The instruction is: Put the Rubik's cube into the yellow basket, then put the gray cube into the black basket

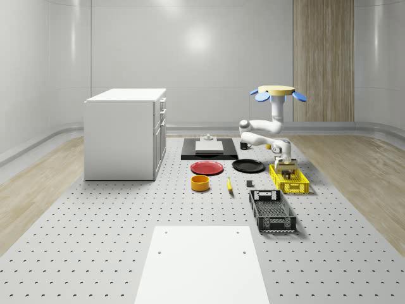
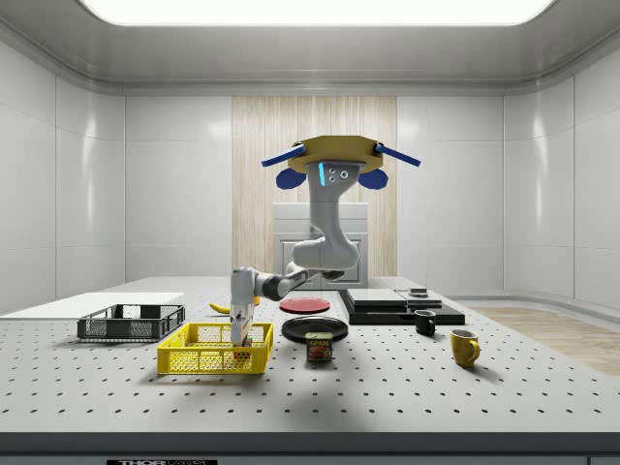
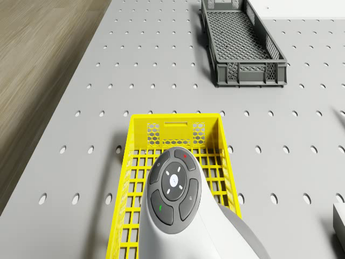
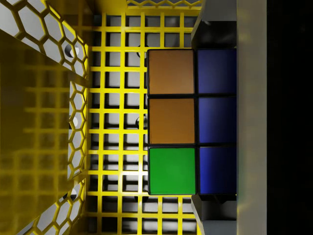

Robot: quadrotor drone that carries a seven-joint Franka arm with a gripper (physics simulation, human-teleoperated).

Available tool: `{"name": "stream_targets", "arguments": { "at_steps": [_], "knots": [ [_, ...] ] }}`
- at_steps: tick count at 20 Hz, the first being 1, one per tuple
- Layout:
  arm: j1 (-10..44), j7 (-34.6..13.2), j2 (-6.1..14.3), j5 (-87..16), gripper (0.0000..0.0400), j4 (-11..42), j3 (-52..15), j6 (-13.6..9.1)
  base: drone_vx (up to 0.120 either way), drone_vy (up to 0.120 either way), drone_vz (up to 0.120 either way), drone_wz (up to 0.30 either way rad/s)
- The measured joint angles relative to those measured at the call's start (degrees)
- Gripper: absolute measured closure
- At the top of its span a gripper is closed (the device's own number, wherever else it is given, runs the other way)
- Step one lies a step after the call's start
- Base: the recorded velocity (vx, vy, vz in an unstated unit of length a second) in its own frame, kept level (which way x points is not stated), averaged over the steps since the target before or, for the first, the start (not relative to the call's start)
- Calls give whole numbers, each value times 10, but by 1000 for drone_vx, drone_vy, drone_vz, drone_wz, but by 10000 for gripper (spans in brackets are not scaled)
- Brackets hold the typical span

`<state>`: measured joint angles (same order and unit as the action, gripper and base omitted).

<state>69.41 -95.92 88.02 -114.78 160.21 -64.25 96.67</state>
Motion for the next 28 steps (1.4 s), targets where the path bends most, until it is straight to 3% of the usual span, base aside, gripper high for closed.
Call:
{"name": "stream_targets", "arguments": {
  "at_steps": [13, 21, 28],
  "knots": [
    [-20, -4, -5, 73, 1, 29, -81, -39, 0, 0, 3, 0],
    [-22, -5, -4, 90, 0, 34, -99, -45, 0, 0, 120, 0],
    [-22, -6, -3, 93, 0, 34, -102, -45, 0, -114, 23, 0]
  ]
}}
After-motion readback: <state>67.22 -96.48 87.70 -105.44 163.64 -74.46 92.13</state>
